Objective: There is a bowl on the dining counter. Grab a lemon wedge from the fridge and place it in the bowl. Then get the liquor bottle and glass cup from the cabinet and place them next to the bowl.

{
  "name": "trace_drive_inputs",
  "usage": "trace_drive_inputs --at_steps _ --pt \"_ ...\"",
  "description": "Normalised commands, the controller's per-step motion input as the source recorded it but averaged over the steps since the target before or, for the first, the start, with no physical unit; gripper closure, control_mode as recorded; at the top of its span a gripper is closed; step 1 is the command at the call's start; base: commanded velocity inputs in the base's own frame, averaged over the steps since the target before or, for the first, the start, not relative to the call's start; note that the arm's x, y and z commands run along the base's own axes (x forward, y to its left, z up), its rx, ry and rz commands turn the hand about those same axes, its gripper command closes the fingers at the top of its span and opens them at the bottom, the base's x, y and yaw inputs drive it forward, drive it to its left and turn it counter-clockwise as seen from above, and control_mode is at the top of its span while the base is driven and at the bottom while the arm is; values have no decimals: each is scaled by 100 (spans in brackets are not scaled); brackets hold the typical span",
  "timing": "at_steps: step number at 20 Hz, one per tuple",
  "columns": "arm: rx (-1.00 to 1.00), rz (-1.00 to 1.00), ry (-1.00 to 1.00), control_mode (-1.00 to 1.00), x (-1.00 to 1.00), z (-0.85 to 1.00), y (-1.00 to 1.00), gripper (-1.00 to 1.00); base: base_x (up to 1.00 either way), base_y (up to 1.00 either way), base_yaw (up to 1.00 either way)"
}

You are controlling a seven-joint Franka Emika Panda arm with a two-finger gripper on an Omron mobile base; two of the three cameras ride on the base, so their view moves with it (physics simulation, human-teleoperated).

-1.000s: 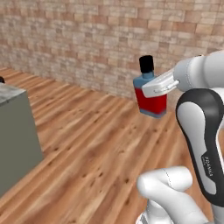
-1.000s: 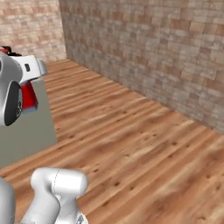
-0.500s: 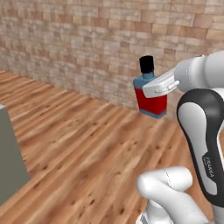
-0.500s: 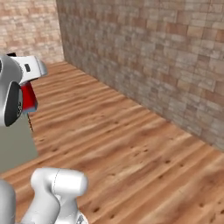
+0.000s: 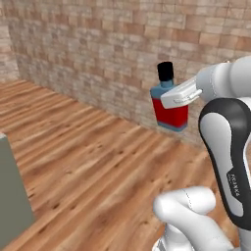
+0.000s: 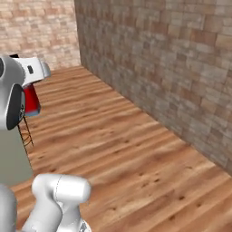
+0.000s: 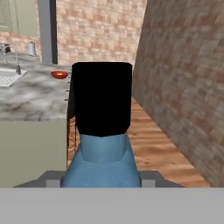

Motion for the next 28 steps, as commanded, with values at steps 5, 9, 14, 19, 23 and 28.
trace_drive_inputs --at_steps 5,9,14,19,23,28 --pt "0 0 0 100 0 0 0 100 100 0 51" --pt "0 0 0 100 0 0 0 100 100 -7 51" --pt "0 0 0 100 0 0 0 100 100 -33 42" --pt "0 0 0 100 0 0 0 100 100 -48 38" --pt "0 0 0 100 0 0 0 100 100 -50 39" --pt "0 0 0 100 0 0 0 100 100 -47 40"
